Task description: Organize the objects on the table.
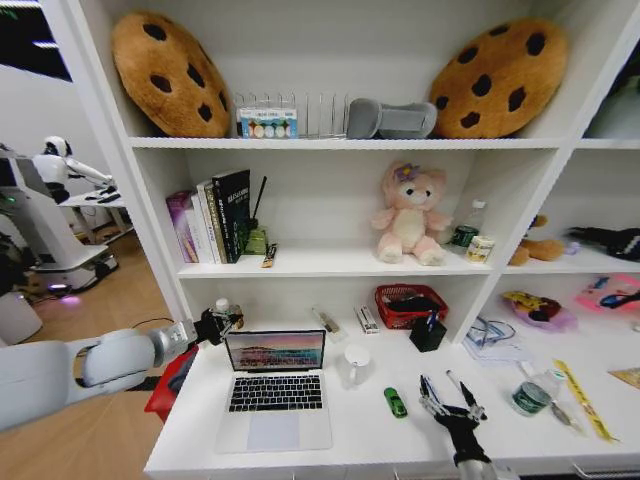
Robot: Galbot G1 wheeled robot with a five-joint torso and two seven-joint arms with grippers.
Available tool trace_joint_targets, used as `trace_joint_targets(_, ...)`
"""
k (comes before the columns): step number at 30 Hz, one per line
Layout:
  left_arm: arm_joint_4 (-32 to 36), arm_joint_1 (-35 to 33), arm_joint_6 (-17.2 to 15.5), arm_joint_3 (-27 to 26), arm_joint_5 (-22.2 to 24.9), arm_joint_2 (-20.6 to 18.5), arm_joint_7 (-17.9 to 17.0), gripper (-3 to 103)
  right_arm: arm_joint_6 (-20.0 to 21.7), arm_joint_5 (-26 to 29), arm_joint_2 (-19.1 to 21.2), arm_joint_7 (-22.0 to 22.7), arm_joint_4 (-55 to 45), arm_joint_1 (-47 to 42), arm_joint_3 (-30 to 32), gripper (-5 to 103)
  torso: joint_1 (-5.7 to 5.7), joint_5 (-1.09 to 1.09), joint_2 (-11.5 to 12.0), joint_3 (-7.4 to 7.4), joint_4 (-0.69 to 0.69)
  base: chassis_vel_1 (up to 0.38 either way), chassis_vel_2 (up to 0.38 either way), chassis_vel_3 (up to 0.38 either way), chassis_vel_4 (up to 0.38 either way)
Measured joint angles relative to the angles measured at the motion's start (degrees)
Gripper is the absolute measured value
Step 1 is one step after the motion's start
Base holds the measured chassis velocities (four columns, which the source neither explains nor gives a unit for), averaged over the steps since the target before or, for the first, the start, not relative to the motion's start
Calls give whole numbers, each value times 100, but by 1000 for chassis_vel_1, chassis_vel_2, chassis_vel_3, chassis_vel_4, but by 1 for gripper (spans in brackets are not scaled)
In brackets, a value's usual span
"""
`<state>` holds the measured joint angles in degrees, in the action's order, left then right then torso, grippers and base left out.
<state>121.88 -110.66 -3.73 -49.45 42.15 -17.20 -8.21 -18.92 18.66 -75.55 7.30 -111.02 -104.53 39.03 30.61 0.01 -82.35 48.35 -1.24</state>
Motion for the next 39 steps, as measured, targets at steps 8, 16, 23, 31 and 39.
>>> trace_joint_targets(8, 320, -55, 5, 148, -275, 230, -35, 0, 21, 5, 4, 16, 13, 54, 9, 100, -1, 0, -1, -1, 2, 0, 0, 0, 0)
trace_joint_targets(16, 854, 25, -180, 361, -446, 697, -99, 0, 132, -6, 23, 63, -3, 156, -66, 100, 0, -1, 0, 0, 0, 0, 0, 0, 0)
trace_joint_targets(23, 1278, -49, -247, 757, -882, 1267, -263, 0, 211, 20, 4, 126, -41, 248, -75, 100, 0, -1, 0, 0, 0, 0, 0, 0, 0)
trace_joint_targets(31, 1473, -116, -308, 2071, -1711, 2205, -417, 0, 314, 28, -29, 184, -118, 293, -84, 100, 0, -1, 0, -1, 1, 0, 0, 0, 0)
trace_joint_targets(39, 1309, -98, -240, 2518, -2083, 2778, -415, 0, 345, -60, -19, 176, -200, 161, -128, 100, 0, -1, 0, 0, -1, 0, 0, 0, 0)
